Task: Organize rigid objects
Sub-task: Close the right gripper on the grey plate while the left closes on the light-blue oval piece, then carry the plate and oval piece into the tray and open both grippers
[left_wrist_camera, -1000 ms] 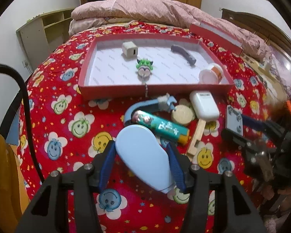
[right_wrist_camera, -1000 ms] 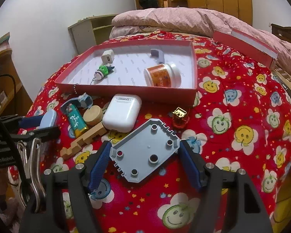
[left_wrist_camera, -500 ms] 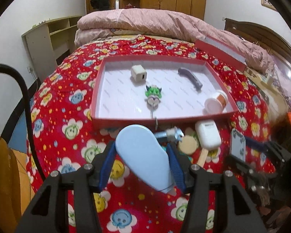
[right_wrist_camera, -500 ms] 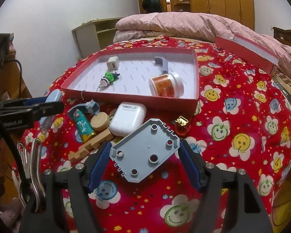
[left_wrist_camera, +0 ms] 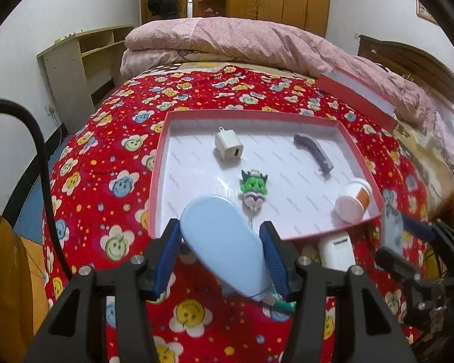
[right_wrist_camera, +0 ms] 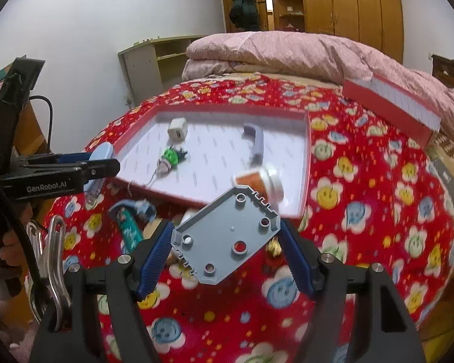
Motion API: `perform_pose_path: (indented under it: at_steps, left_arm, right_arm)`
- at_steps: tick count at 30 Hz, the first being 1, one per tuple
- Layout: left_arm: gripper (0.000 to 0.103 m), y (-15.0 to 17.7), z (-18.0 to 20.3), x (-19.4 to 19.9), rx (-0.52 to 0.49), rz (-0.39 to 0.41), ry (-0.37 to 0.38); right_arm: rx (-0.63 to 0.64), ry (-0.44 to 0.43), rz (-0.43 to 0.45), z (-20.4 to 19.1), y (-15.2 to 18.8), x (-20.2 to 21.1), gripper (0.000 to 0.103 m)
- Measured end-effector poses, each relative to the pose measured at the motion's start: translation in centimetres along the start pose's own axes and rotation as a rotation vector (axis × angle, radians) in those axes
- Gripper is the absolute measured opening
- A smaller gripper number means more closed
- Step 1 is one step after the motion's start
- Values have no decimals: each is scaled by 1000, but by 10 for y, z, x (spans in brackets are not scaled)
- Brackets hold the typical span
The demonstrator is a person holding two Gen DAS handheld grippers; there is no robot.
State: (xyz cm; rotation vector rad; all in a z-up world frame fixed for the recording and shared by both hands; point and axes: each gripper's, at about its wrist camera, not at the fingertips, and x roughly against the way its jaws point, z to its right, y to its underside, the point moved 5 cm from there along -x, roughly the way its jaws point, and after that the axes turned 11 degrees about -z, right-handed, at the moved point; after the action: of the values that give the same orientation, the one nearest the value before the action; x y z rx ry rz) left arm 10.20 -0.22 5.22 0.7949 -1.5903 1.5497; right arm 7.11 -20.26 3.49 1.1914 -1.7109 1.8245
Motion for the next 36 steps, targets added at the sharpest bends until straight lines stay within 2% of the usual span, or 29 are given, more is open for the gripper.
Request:
perform_pose_path:
  at_steps: [18,25,27,32,36]
  left_arm:
    - [56,-34,3,-38,17,-30,-2]
    - [56,-43,5,-55,20,-42,-22]
    - [56,-44,6,-57,22,-33,-4]
    - [57,-49,9,-60,2,-13,-36]
    - [57,-52,12,-61,0,-5,-13]
  right_arm:
    - [-31,12,28,19,-60,-29,72]
    - [-48,47,24,31,-71,-50,72]
    - [-53,57,20,34,-72,-56,72]
    - [-69,50,-6,39,-71,-73,72]
    - [-52,73,13,39,-71,-77,72]
